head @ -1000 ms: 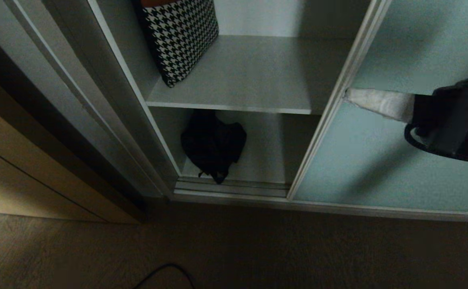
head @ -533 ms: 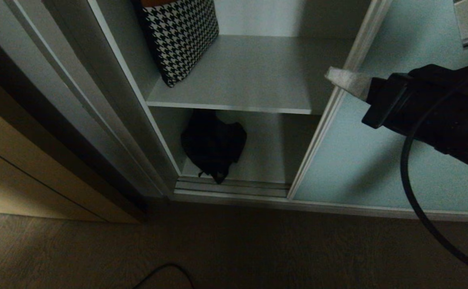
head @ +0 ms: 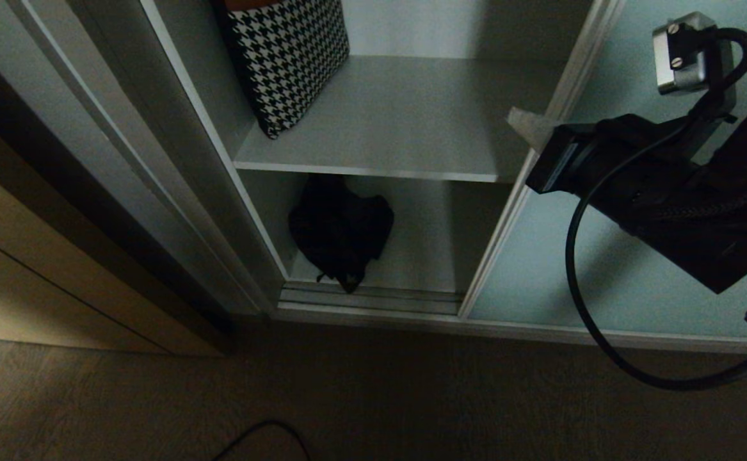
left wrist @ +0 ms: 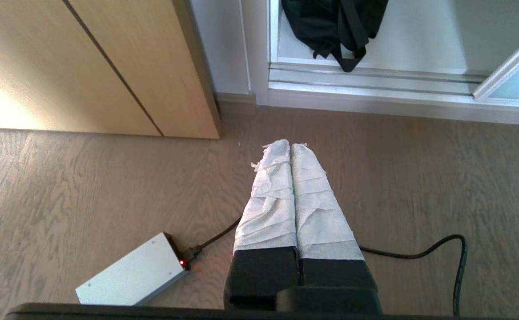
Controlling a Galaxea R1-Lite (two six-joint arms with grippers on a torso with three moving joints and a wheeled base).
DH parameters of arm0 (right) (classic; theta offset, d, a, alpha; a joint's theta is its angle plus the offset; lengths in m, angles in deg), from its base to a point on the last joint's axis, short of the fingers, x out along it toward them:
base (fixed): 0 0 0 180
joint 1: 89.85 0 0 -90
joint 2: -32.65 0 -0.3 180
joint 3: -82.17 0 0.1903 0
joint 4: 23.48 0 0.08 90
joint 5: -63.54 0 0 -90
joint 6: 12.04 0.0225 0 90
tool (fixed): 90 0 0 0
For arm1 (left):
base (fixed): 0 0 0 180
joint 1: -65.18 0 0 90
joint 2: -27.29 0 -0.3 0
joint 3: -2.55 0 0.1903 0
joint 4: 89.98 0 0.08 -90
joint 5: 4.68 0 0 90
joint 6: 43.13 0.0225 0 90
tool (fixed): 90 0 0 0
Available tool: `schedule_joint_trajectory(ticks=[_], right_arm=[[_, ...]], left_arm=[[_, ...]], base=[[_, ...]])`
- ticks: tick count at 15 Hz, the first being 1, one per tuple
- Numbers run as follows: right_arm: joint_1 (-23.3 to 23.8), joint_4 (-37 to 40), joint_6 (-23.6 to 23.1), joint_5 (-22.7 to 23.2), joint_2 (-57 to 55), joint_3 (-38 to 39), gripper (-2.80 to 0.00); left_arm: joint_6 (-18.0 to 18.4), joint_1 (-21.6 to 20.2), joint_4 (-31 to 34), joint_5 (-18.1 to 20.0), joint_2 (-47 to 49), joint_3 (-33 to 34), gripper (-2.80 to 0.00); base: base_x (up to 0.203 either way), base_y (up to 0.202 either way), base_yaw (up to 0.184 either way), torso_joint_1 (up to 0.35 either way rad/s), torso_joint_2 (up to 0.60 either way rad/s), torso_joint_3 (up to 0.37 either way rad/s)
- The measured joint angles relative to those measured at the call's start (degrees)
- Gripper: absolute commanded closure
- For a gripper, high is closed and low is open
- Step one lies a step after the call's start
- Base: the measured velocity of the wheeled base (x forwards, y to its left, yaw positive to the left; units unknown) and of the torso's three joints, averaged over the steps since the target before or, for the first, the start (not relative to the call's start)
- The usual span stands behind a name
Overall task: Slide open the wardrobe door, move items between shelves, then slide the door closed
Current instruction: Open the door
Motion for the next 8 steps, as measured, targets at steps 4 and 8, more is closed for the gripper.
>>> schedule_joint_trajectory(ticks=[4, 8], right_arm=[[2.09, -1.44, 0.26, -0.67, -2.93, -2.03, 0.0], [4.92, -3.58, 0.2, -0.99, -5.88, -4.23, 0.0]], left_arm=[[-0.01, 0.02, -0.02, -0.01, 0.0, 0.0, 0.0], [-0.01, 0.0, -0.02, -0.01, 0.02, 0.0, 0.0]], base=[[0.0, 0.0, 0.0, 0.0, 0.0, 0.0], [0.0, 0.0, 0.0, 0.0, 0.0, 0.0]])
